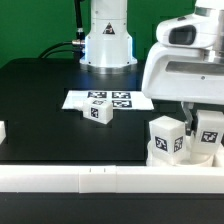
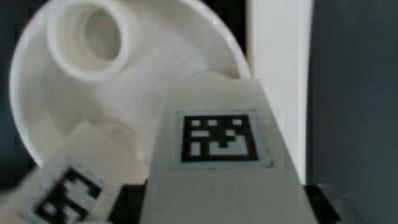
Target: Assemble stool
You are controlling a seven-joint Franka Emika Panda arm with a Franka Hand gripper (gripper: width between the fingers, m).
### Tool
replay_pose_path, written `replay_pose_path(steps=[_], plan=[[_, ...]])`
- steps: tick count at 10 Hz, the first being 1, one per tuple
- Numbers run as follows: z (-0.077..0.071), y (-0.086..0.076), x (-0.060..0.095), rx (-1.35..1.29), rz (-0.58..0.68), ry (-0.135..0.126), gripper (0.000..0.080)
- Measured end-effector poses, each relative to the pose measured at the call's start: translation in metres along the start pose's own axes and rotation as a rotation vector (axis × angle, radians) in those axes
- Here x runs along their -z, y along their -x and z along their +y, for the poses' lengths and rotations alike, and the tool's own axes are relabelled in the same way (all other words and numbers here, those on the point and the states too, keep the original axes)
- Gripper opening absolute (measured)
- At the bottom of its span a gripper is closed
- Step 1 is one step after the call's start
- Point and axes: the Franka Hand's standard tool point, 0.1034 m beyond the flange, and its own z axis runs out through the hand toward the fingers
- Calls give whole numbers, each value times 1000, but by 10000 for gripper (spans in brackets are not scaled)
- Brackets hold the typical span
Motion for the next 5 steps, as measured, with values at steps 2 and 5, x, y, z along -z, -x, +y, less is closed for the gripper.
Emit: replay_pose_path(steps=[2,5], plan=[[3,-1,-1,-193,-1,-18,333],[6,-1,-2,-465,-14,-24,333]])
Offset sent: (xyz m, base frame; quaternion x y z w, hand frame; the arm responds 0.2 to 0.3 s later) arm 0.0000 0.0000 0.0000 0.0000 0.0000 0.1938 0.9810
